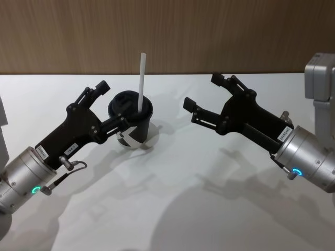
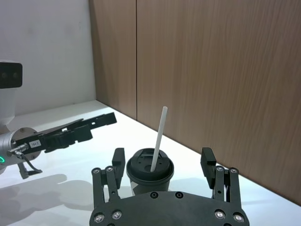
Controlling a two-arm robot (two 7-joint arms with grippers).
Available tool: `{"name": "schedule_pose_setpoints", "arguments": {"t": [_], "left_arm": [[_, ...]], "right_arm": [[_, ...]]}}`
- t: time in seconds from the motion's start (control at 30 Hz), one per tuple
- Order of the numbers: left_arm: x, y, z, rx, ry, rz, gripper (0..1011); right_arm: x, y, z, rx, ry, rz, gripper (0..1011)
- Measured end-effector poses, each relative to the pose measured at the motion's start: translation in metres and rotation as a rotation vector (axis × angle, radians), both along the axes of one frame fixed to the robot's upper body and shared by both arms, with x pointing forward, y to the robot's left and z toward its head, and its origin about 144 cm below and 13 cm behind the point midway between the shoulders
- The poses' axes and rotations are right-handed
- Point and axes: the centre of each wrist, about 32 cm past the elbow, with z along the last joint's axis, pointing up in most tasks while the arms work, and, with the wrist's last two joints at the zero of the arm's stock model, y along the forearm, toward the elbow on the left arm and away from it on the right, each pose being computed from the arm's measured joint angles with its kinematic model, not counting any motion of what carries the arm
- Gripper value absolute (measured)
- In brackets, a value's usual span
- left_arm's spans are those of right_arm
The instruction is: Pick up the straw with one hand, pass it to the other hand, and insert it into the cup.
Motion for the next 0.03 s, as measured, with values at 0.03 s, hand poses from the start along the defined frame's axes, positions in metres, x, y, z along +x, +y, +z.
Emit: {"name": "schedule_pose_setpoints", "arguments": {"t": [0.03], "left_arm": [[-0.0001, 0.0, -0.0001, 0.0, 0.0, -0.001, 1003]], "right_arm": [[-0.0003, -0.0001, 0.0, -0.001, 0.0, -0.001, 1001]]}}
